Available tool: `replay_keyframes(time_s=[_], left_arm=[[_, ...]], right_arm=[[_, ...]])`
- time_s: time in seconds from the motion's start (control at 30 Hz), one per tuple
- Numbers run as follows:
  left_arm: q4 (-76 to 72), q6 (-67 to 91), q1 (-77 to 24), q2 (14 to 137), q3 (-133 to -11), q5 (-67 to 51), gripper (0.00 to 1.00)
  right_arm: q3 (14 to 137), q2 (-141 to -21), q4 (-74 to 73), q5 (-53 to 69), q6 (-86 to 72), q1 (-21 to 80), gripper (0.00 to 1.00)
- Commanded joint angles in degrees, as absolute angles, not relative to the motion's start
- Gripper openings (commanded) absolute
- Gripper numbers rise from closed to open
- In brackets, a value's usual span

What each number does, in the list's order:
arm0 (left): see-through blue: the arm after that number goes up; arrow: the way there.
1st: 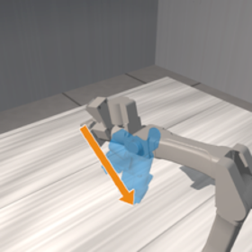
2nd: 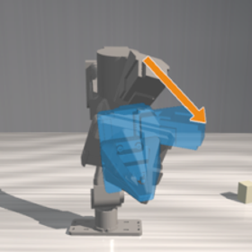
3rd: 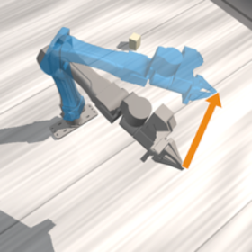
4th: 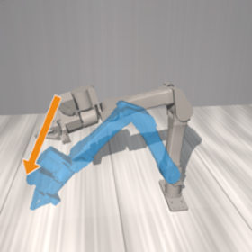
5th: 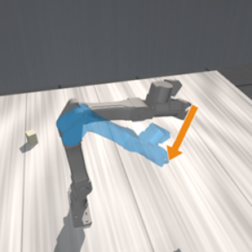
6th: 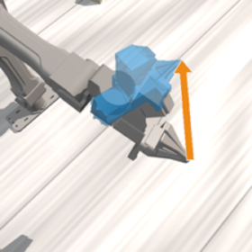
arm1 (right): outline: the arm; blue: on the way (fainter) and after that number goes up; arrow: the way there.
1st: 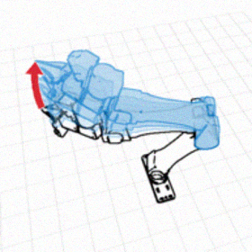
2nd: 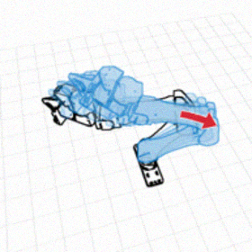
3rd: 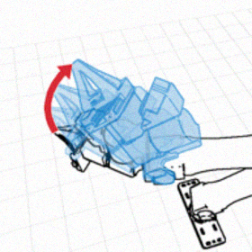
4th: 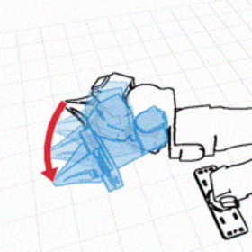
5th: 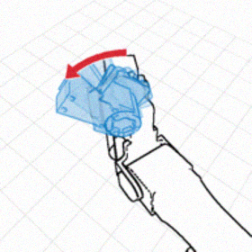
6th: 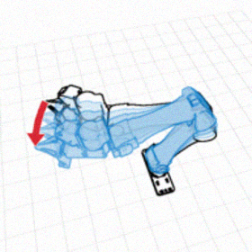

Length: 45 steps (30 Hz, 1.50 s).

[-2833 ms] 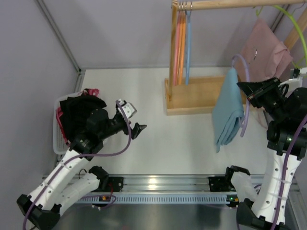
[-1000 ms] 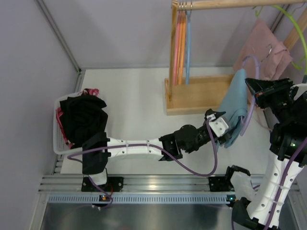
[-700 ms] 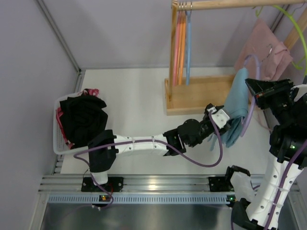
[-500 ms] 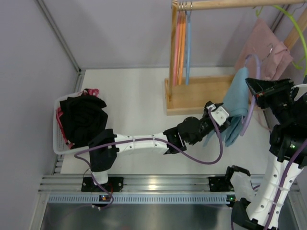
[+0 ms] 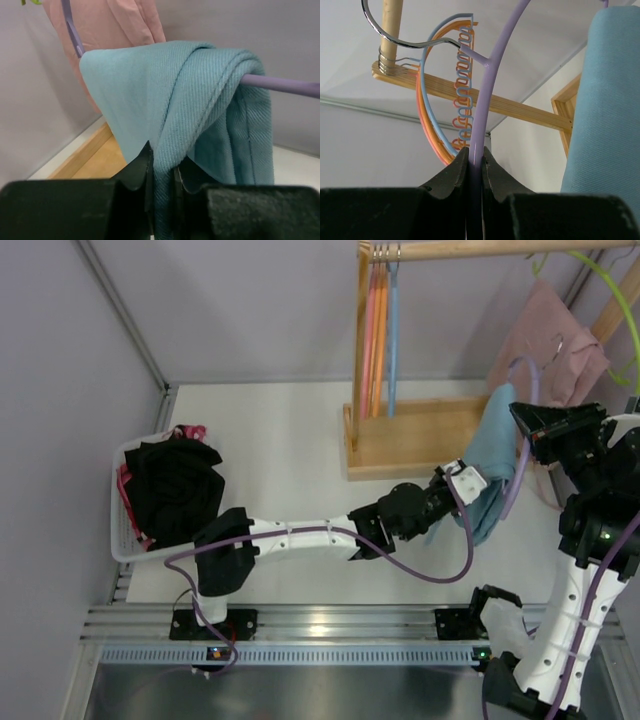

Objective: Remove the trousers from the hanger

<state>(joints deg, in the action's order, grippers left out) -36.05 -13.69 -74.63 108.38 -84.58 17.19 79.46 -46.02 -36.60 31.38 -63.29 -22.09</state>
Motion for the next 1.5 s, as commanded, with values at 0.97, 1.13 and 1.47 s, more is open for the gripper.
replay_keyframes(time_s=[0.97, 1.13, 1.47], left_arm=[[-28.6, -15.7, -70.4, 92.8, -101.9, 16.3, 0.0], [-28.4, -16.5, -70.5, 94.8, -107.7, 16.2, 0.0], [-25.9, -15.4, -70.5, 95.4, -116.1, 15.5, 0.0]], right_arm=[[54.8, -47.5, -17.5, 38.0, -57.1, -25.4, 0.0], [50.1, -46.4, -20.3, 37.5, -50.6, -25.4, 0.0], [43.5, -46.8, -21.4, 36.1, -44.6, -25.5, 0.0]])
